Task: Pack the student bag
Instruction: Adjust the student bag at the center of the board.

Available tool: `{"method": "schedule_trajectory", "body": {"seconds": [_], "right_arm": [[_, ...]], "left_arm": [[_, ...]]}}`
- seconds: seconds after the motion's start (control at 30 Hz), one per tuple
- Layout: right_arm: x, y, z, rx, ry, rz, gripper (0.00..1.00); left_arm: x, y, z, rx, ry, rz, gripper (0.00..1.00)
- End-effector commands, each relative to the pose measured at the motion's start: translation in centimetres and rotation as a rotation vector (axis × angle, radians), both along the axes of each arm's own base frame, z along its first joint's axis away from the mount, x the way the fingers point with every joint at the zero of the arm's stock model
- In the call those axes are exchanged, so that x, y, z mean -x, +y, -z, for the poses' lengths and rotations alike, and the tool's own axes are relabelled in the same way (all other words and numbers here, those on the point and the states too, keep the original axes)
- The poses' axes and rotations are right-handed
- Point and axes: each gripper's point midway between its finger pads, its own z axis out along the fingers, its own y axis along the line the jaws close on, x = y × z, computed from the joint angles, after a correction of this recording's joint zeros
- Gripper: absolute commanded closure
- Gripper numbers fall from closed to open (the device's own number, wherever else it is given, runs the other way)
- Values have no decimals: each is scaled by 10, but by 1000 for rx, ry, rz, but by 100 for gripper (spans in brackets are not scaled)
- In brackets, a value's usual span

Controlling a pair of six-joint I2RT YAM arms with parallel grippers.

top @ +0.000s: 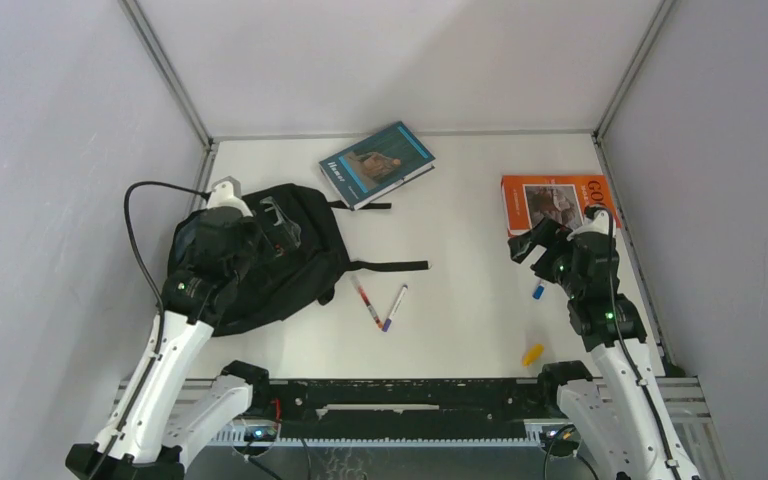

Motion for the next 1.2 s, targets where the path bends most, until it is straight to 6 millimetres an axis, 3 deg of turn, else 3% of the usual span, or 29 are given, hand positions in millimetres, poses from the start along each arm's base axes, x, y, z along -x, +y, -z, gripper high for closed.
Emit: {"method": "schedule_trajectory", "body": {"seconds": [0.0,0.23,0.47,0.7,0.8,0.87,0.93,1.0,1.17], "right_arm": [[-9,10,-15,-23,-64,-45,0],[-8,24,-9,-10,-42,-79,0],[-6,53,2,-6,-1,-129,0],[4,86,24,41,90,-173,0],[6,101,31,41,113,-208,0],[5,107,35,53,131,-211,1],[3,110,37,48,157,-194,1],[3,112,40,41,171,-194,1],[5,114,41,33,185,-199,1]], "left_arm": [[-4,6,-26,-12,-92,-15,0],[3,1,-31,-3,-136,30,0],[5,-3,-8,-25,-65,55,0],[9,-2,23,-175,73,31,0],[10,-12,33,-215,107,70,0],[13,-30,41,-261,124,186,0],[16,-47,57,-342,206,288,0],[22,-49,73,-396,315,304,0],[7,-26,82,-488,358,129,3]]}}
